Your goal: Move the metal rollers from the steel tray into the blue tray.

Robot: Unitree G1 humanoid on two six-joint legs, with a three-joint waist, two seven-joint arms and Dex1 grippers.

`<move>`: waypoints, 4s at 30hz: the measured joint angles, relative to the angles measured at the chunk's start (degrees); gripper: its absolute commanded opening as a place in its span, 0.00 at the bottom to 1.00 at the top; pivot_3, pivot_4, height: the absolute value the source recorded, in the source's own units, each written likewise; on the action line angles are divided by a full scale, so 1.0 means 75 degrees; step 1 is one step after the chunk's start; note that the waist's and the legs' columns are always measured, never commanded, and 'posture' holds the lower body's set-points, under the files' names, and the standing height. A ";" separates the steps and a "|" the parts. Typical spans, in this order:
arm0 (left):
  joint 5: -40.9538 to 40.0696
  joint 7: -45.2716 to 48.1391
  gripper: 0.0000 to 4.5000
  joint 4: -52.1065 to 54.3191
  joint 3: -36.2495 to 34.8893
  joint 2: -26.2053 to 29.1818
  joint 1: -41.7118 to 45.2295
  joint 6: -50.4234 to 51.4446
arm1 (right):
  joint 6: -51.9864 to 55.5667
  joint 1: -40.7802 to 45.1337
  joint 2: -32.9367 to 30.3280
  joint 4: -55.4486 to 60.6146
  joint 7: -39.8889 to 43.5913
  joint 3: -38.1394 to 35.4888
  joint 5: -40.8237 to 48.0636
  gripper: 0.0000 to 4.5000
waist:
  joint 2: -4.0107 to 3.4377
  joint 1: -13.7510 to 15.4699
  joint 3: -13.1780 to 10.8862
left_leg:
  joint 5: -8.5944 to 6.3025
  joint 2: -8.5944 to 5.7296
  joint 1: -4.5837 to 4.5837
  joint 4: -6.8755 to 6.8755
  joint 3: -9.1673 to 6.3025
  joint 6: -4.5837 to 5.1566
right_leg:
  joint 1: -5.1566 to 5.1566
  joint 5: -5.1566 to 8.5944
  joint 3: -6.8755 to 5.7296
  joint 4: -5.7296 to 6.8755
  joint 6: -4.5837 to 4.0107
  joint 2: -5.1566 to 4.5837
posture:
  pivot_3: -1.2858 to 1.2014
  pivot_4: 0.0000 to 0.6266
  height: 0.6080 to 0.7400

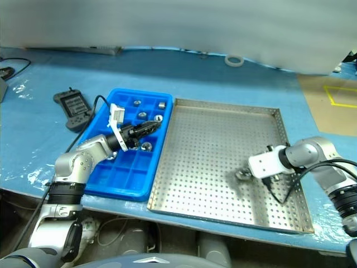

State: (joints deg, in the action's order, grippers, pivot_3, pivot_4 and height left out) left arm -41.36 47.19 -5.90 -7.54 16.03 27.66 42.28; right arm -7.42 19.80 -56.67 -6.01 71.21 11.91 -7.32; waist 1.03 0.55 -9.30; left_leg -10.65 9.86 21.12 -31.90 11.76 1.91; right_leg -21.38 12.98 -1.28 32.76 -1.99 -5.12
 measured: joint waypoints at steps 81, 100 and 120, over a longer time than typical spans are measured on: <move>0.1818 0.2393 0.30 -0.2539 0.2143 -0.0511 0.2506 -0.0114 | 0.1455 0.0927 0.1765 0.2543 -0.2361 0.0343 -0.0637 0.37 | -0.0018 -0.0185 -0.0008 | -0.0001 -0.0017 0.0067 -0.0049 0.0014 0.0057 | -0.0044 0.0000 0.0008 0.0009 -0.0011 -0.0024 | 0.40 0.24 1.00; 0.3261 0.2982 0.30 -0.3549 0.2210 0.1672 0.2313 -0.2982 | 0.2401 0.0795 0.1629 0.2518 -0.2167 -0.0041 0.0128 0.37 | -0.0018 -0.0104 -0.0008 | -0.0008 -0.0013 0.0026 -0.0035 0.0011 0.0014 | -0.0005 -0.0002 0.0005 0.0008 -0.0015 -0.0019 | 0.42 0.24 1.00; -0.0291 0.1911 0.30 0.1104 -0.0904 0.3595 -0.1901 0.1659 | 0.2157 -0.0335 0.1615 0.2371 -0.2324 0.0064 0.0145 0.37 | 0.0016 0.0016 -0.0013 | 0.0014 0.0004 -0.0003 0.0034 0.0008 -0.0054 | -0.0030 0.0003 0.0001 0.0006 -0.0013 0.0004 | 0.50 0.24 1.00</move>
State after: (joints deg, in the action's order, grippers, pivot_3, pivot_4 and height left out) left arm -43.54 61.53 2.38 -14.32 42.99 13.40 54.72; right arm 8.76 17.29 -44.56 11.77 53.78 12.39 -6.23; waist 1.15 0.67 -9.40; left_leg -10.55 9.89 21.10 -31.64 11.82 1.50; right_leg -21.60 13.00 -1.27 32.81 -2.09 -5.10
